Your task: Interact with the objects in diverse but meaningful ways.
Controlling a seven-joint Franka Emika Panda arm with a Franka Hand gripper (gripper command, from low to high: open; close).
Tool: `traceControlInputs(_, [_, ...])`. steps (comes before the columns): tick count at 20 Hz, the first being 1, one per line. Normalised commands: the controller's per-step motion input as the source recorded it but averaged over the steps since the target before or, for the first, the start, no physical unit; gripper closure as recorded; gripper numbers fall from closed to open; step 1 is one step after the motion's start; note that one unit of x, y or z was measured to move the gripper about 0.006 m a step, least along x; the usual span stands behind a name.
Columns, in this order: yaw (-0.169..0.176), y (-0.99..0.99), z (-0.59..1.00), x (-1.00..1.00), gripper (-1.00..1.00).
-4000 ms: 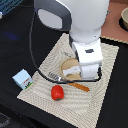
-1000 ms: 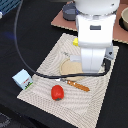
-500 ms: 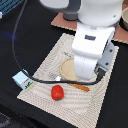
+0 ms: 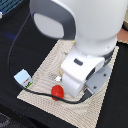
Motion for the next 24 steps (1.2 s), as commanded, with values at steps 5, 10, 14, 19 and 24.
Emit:
traceControlInputs(5, [-0.077,-0.26,-0.37,0.14,1.0])
traceControlInputs(10, [-0.058,-0.03,-0.34,0.12,1.0])
traceControlInputs(14, [-0.049,0.0,-0.22,0.16,-1.0])
traceControlInputs(19, [-0.009,0.07,0.24,0.12,-1.0])
traceControlInputs(24, [0.004,0.41,0.94,0.02,-1.0])
